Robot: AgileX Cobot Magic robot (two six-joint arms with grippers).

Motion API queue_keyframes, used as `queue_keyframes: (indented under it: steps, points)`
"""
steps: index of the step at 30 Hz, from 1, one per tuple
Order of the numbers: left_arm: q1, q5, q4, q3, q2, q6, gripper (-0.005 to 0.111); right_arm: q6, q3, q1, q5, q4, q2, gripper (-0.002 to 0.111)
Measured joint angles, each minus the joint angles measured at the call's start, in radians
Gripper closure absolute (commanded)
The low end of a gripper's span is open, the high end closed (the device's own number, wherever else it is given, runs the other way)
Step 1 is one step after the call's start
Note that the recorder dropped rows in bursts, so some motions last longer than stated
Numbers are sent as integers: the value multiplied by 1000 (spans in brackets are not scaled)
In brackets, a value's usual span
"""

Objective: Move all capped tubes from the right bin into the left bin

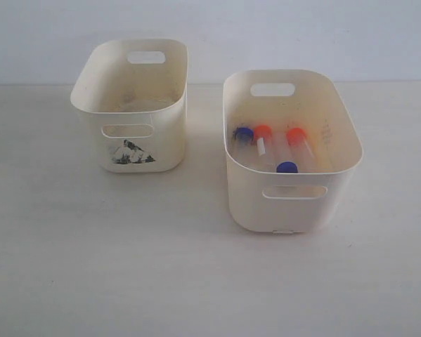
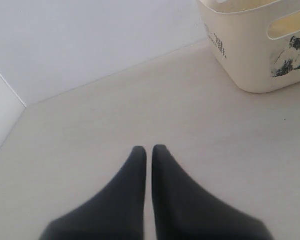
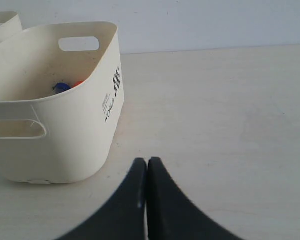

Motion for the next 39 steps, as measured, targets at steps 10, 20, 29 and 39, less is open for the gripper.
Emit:
queue_keyframes:
  steps: [10,20,29,39]
  points:
    - [0,0,0,0,0,0,102,0,0,0,0,0,0,109]
    - [0,0,0,0,0,0,102,0,0,0,-13,0,0,109]
    - [0,0,0,0,0,0,102,0,0,0,-327,0,0,109]
    - [0,0,0,0,0,0,102,-33,-203,0,-410,27,27,109]
